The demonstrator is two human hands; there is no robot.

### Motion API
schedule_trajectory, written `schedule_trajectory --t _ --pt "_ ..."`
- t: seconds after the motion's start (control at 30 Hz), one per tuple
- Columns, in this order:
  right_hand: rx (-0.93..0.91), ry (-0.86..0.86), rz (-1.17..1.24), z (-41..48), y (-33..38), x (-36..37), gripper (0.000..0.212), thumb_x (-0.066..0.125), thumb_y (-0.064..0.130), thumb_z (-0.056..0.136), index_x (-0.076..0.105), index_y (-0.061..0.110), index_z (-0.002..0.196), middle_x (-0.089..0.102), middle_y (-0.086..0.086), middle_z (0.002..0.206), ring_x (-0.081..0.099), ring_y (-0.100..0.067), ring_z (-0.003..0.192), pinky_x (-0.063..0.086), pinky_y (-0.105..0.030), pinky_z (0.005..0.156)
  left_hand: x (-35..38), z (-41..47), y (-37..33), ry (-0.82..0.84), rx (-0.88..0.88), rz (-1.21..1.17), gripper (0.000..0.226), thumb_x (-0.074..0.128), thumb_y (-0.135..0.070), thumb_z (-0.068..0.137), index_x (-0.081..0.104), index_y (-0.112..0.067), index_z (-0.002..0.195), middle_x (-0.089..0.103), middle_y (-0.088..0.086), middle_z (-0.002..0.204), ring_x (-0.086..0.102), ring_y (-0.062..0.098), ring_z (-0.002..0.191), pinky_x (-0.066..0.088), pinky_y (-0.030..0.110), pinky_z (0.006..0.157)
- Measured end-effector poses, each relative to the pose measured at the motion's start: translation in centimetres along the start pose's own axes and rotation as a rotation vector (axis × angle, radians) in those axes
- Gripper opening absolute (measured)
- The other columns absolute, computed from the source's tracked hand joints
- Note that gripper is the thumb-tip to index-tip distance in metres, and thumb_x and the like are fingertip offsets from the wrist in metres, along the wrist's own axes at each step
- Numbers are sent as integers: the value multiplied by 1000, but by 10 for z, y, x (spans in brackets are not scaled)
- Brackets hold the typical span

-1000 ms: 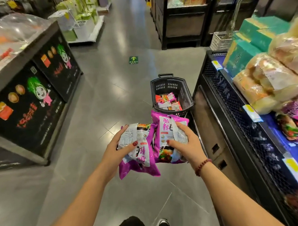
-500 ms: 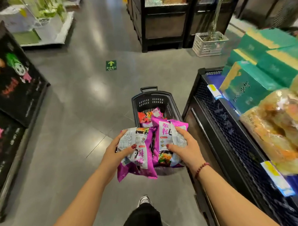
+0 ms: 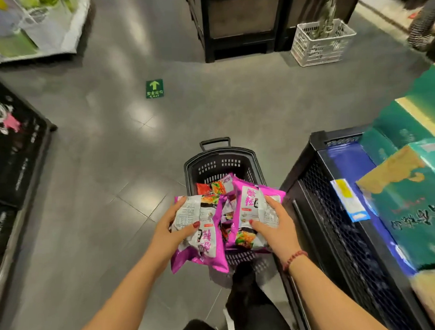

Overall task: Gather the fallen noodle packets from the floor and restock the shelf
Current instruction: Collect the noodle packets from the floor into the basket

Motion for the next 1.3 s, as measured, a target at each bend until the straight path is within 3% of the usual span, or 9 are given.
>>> schedule_trajectory --t 0.1,0.3,0.43,0.6,0.77,0.87,1.03,1.2,1.3 --pt "17 -9 13 44 1 2 67 74 -3 77 48 16 135 58 5 113 58 -12 106 50 -31 92 7 38 -3 -23 11 52 65 75 -2 80 54 -36 132 61 -3 129 65 18 109 58 26 73" --pt "95 -50 -10 112 -29 9 68 74 -5 76 48 17 135 58 0 120 58 -14 108 50 -28 89 14 109 18 -57 -50 131 68 75 -3 81 52 -39 134 63 -5 128 64 18 112 55 44 93" --pt "149 -96 -74 159 -82 16 72 76 -4 74 47 18 137 57 -1 126 56 -15 114 48 -33 96 27 164 60 -26 -88 149 65 73 -2 82 50 -41 129 59 -1 134 63 15 113 56 39 92" --pt "168 -127 -255 217 -164 32 75 82 8 72 49 23 137 56 4 120 52 -10 112 42 -26 97 41 235 150 -16 -124 239 64 73 -6 84 50 -44 131 55 -2 136 56 15 123 51 47 100" --pt "161 -76 -386 257 -243 59 76 81 7 72 47 21 139 47 1 116 43 -7 106 33 -14 90 54 286 237 -32 -123 368 65 72 -20 88 42 -33 145 46 -12 134 43 4 126 38 25 107" --pt "158 -21 -465 279 -291 73 77 81 4 70 48 16 139 50 -8 121 48 -14 110 31 -10 90 60 305 285 -23 -174 415 65 68 -23 91 38 -31 148 41 -15 135 34 -2 127 28 4 94" --pt "284 76 -534 304 -359 93 78 78 9 75 42 21 144 47 -8 135 50 -22 123 36 -20 94 65 323 344 -39 -199 499 65 66 -17 92 36 -30 148 41 0 142 34 2 124 29 17 105" --pt "356 89 -573 320 -400 96 83 76 13 77 34 28 147 42 -10 133 48 -27 123 34 -22 94 75 332 387 22 -225 593 71 63 -22 94 23 -37 151 25 2 156 23 3 133 14 5 100" --pt "415 172 -663 321 -426 101 90 74 24 80 20 33 151 29 -12 139 43 -32 126 33 -31 106 80 332 406 98 -260 657 75 61 -27 95 15 -35 154 19 7 159 26 0 124 12 -4 93"
Point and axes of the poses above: each hand's wrist, its own z-axis towards the middle knuckle, its own x-axis out of the palm, y = z × x, the point moved 8 cm from there along z, towards the middle knuckle
